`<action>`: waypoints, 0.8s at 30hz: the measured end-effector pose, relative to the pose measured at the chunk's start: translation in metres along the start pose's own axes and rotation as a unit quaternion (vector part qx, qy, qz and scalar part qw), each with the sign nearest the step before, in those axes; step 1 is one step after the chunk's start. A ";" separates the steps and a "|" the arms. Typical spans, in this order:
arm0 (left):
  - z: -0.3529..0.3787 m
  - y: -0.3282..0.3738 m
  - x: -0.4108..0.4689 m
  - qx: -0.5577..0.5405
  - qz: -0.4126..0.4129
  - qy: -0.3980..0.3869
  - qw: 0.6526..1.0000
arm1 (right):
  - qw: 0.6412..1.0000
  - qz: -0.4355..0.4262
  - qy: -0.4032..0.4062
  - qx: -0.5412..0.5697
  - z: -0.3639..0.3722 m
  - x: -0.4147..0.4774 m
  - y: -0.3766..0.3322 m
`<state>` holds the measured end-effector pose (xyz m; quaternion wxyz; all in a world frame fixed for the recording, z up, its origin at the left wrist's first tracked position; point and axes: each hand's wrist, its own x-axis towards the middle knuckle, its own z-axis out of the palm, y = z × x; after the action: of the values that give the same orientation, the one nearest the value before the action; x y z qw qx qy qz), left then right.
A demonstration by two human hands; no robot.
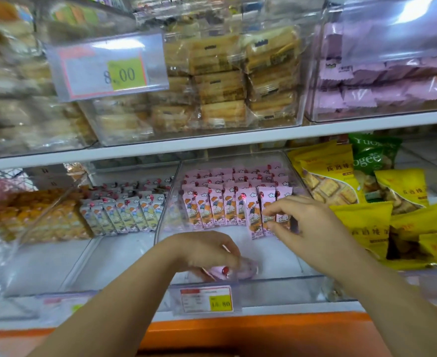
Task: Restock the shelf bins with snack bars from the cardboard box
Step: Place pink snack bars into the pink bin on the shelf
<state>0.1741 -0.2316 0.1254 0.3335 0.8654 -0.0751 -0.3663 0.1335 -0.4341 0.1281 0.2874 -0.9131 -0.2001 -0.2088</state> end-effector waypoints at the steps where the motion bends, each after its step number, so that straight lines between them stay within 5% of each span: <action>1: -0.001 -0.002 0.000 -0.033 0.017 0.025 0.999 | 1.000 0.006 -0.001 0.007 0.000 0.000 0.000; 8: -0.017 -0.006 -0.014 -0.129 0.187 0.189 0.955 | 0.999 0.038 -0.006 0.011 0.000 0.005 0.002; 13: -0.021 -0.005 -0.025 -0.183 0.249 0.169 0.936 | 0.995 0.068 -0.069 0.016 0.000 0.012 -0.007; 19: -0.016 -0.003 -0.023 -0.400 0.270 0.209 0.850 | 0.963 0.172 -0.059 0.197 0.008 0.017 -0.018; 22: -0.011 -0.002 -0.016 -0.459 0.250 0.241 0.818 | 0.970 0.165 -0.071 0.165 0.015 0.017 -0.024; 24: -0.010 0.000 -0.009 -0.421 0.238 0.282 0.829 | 0.985 0.143 -0.054 0.082 0.008 0.017 -0.019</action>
<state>0.1744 -0.2227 0.1360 0.7490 0.6622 -0.0204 -0.0116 0.1407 -0.4102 0.1392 0.3771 -0.9156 -0.0987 -0.0990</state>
